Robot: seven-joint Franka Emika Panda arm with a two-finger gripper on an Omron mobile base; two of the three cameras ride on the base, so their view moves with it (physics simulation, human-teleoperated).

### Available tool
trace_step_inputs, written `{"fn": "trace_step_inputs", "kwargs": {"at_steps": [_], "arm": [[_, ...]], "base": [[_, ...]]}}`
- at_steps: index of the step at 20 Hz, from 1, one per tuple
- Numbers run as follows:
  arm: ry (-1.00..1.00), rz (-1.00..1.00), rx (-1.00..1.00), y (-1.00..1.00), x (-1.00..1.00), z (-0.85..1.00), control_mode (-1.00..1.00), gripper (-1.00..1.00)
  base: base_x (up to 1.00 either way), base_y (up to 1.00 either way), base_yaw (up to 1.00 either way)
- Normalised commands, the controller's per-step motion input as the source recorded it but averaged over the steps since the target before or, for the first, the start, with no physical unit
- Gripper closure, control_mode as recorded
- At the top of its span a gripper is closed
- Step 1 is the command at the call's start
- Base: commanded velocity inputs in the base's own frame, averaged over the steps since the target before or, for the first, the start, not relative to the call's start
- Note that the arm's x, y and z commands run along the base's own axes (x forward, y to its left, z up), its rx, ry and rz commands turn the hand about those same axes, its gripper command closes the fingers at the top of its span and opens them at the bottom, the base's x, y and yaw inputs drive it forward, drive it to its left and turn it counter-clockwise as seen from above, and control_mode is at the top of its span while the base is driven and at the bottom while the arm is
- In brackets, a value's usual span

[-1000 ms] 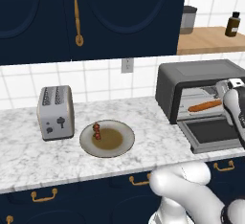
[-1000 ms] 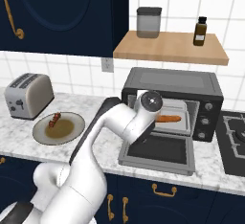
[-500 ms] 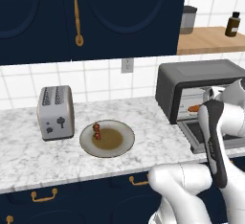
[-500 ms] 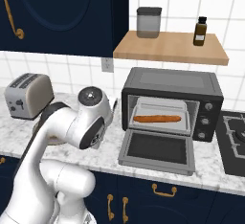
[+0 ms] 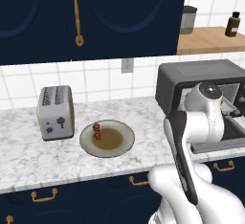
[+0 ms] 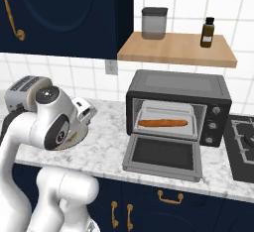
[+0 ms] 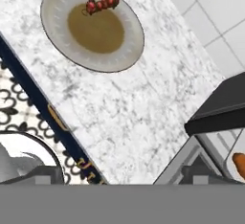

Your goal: Pick up the kebab skewer and baguette bread, and place them inside the toaster oven. Close the toaster oven door and start by setting the timer.

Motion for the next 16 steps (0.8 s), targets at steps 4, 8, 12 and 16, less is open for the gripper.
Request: {"fn": "trace_step_inputs", "kwargs": {"at_steps": [4, 8, 12, 16], "arm": [[0.00, -0.36, 0.27, 0.95, 0.17, 0.00, -1.00, -1.00], [0.02, -0.35, 0.33, 0.86, 0.29, -0.01, -1.00, -1.00], [0.00, -0.34, 0.39, 0.98, 0.39, -0.07, -1.00, -1.00], [0.08, -0.33, 0.37, 0.85, 0.76, -0.39, -1.00, -1.00]], "base": [[0.00, 0.00, 0.00], [0.00, 0.00, 0.00], [0.00, 0.00, 0.00], [0.00, 0.00, 0.00]]}}
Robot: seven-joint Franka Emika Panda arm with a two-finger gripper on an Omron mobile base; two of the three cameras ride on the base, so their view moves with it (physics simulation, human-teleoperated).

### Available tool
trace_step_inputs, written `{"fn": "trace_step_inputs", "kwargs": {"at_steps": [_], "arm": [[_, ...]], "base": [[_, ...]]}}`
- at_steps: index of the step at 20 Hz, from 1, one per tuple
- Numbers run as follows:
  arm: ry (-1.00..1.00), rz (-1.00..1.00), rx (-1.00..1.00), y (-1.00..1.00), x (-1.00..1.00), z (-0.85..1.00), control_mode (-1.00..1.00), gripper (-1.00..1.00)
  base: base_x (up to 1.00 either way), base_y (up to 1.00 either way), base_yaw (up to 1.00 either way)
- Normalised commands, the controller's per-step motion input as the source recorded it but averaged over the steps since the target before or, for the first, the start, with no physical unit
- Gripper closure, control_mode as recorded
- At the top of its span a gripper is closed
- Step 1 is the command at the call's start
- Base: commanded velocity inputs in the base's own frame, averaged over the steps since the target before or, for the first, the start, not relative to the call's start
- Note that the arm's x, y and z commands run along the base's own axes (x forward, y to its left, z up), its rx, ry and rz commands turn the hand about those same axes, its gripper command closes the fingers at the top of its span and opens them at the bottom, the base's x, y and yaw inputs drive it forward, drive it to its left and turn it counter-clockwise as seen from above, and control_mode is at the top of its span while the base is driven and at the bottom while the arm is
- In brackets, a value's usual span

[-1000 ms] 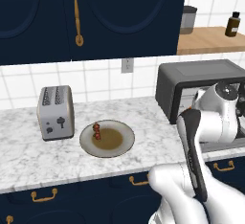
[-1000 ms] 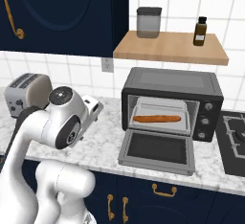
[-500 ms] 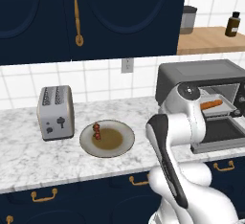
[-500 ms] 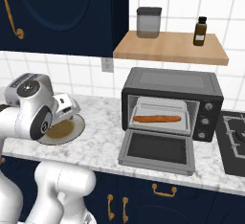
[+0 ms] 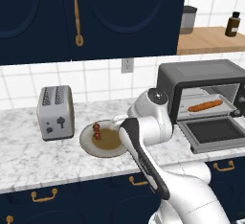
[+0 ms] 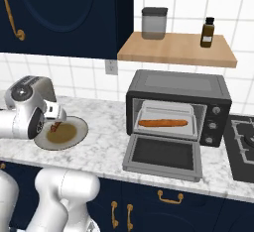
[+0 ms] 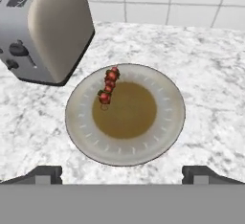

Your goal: Pick up the kebab skewer and baguette bread, and place them inside the toaster oven. Close the toaster oven door and start by setting the timer.

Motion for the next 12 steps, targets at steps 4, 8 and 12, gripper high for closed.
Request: {"fn": "trace_step_inputs", "kwargs": {"at_steps": [4, 8, 12], "arm": [[0.01, -0.23, 0.15, 0.45, 0.66, -0.37, -1.00, -1.00], [0.01, -0.07, -0.01, 0.17, 0.18, -0.15, -1.00, -1.00], [0.19, -0.01, 0.00, 0.04, 0.07, -0.01, -1.00, -1.00]], "base": [[0.00, 0.00, 0.00], [0.00, 0.00, 0.00], [0.00, 0.00, 0.00]]}}
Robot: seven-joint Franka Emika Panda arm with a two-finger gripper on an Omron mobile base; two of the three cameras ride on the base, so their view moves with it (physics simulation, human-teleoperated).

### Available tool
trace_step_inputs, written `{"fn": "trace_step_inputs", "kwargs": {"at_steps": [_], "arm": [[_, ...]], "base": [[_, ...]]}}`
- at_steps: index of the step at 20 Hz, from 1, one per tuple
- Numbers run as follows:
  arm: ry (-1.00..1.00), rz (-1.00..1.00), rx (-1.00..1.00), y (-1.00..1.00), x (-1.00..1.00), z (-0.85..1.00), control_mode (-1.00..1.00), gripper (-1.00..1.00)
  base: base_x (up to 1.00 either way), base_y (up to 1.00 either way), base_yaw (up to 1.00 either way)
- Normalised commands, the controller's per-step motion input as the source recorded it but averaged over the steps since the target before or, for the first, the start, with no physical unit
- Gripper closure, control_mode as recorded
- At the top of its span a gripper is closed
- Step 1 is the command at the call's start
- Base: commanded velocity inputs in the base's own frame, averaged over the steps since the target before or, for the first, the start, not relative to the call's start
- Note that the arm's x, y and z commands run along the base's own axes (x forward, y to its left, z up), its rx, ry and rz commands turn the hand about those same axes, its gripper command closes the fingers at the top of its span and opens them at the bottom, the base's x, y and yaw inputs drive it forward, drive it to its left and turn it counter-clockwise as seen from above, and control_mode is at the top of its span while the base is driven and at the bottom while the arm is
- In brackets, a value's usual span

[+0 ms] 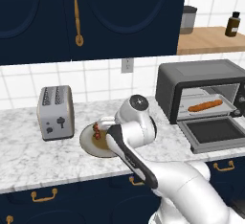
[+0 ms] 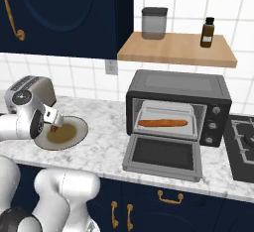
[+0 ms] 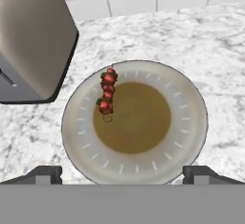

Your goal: Pick up the kebab skewer and baguette bread, and place them inside the toaster oven. Close the toaster oven door and start by setting the timer.

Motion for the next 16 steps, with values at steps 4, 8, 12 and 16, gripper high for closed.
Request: {"fn": "trace_step_inputs", "kwargs": {"at_steps": [4, 8, 12, 16], "arm": [[0.29, 0.00, -0.01, 0.18, 0.15, -0.23, -1.00, -1.00], [0.00, 0.00, -0.05, 0.47, 0.53, -0.42, -1.00, -1.00], [-0.04, 0.00, -0.05, 0.49, 0.59, -0.42, -1.00, -1.00], [0.01, 0.00, -0.02, 0.07, 0.52, -0.31, -1.00, -1.00]], "base": [[0.00, 0.00, 0.00], [0.00, 0.00, 0.00], [0.00, 0.00, 0.00], [0.00, 0.00, 0.00]]}}
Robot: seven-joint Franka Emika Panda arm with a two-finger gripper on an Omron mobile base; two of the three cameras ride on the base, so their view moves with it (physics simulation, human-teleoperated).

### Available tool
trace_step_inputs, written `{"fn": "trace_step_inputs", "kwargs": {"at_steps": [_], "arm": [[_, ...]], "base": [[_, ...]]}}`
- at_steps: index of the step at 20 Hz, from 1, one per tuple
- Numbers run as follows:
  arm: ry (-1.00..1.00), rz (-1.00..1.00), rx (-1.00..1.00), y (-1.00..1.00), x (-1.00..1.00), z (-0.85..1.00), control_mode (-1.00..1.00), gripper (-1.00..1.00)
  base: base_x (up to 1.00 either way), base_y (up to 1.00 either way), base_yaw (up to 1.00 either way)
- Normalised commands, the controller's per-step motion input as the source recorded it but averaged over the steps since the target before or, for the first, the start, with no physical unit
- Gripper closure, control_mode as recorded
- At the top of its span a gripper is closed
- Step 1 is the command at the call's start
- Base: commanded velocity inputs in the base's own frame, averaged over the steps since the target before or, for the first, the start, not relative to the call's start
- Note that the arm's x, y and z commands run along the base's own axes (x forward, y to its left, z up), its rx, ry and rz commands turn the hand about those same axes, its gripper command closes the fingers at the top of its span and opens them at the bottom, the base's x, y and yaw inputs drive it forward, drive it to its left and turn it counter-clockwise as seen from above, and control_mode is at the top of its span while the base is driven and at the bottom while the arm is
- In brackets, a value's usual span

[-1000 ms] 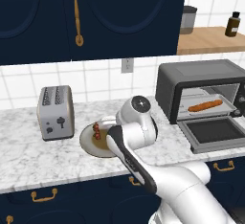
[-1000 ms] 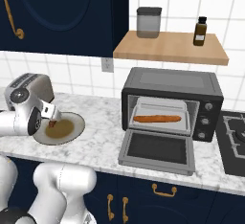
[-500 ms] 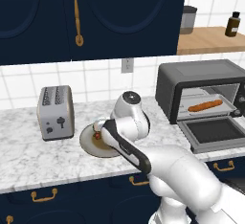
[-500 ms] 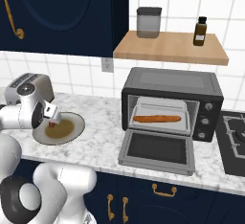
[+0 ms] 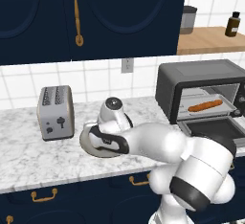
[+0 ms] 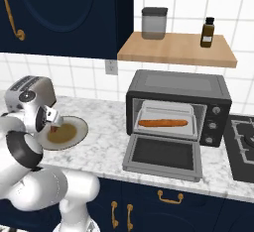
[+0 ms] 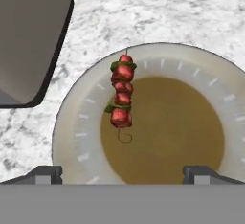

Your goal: Pick up the kebab skewer and baguette bread, and place them inside the toaster oven. Close the toaster oven door and start by setting the timer.

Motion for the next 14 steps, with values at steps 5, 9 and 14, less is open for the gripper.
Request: {"fn": "trace_step_inputs", "kwargs": {"at_steps": [5, 9, 14], "arm": [[0.10, 0.00, 0.00, 0.03, 0.52, -0.25, -1.00, -1.00], [0.09, 0.00, 0.00, 0.14, 0.47, -0.32, -1.00, -1.00], [0.09, 0.00, 0.00, 0.03, 0.30, -0.30, -1.00, -1.00]], "base": [[0.00, 0.00, 0.00], [0.00, 0.00, 0.00], [0.00, 0.00, 0.00]]}}
